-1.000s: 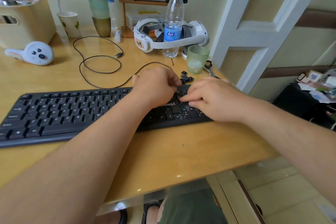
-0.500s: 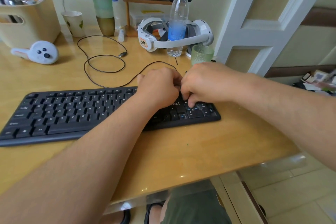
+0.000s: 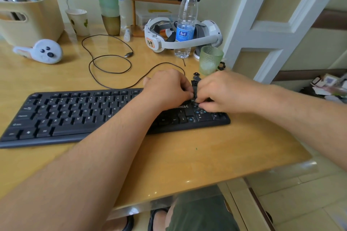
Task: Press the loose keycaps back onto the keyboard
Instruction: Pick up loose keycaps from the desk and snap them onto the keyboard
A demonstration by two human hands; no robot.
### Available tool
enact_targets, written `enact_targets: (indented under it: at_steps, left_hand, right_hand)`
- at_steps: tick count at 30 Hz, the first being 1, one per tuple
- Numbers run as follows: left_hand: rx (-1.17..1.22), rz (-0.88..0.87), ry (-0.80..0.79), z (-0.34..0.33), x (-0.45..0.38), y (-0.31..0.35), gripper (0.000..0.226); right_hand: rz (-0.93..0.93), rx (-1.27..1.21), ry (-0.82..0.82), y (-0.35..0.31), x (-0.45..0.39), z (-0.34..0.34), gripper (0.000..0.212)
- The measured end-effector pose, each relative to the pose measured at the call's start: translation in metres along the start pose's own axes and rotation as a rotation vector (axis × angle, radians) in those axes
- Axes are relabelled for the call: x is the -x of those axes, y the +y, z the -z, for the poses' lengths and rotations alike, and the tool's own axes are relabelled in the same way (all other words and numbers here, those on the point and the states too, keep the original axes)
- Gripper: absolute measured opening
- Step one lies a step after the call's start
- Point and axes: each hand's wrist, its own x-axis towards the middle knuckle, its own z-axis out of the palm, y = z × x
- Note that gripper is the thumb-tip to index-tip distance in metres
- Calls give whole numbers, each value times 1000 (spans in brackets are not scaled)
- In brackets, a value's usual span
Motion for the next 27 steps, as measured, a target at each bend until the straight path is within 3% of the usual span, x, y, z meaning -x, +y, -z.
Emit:
enact_targets:
  at_steps: [6, 10, 16, 22, 27]
  left_hand:
    - [-7, -6, 3, -1, -1, 1, 8]
    - [1, -16, 6, -1, -1, -1, 8]
    - [6, -26, 14, -2, -1, -1, 11]
    - [15, -16, 7, -1, -2, -2, 11]
    - [33, -17, -15, 1, -2, -3, 10]
  right_hand:
    - [-46, -23, 106, -2, 7, -15, 30]
    - [-75, -101, 206, -2, 12, -27, 21]
    - [-158, -266, 372, 2, 15, -37, 28]
    - [-98, -151, 426, -4, 14, -41, 16]
    - [-21, -20, 450, -1, 12, -43, 21]
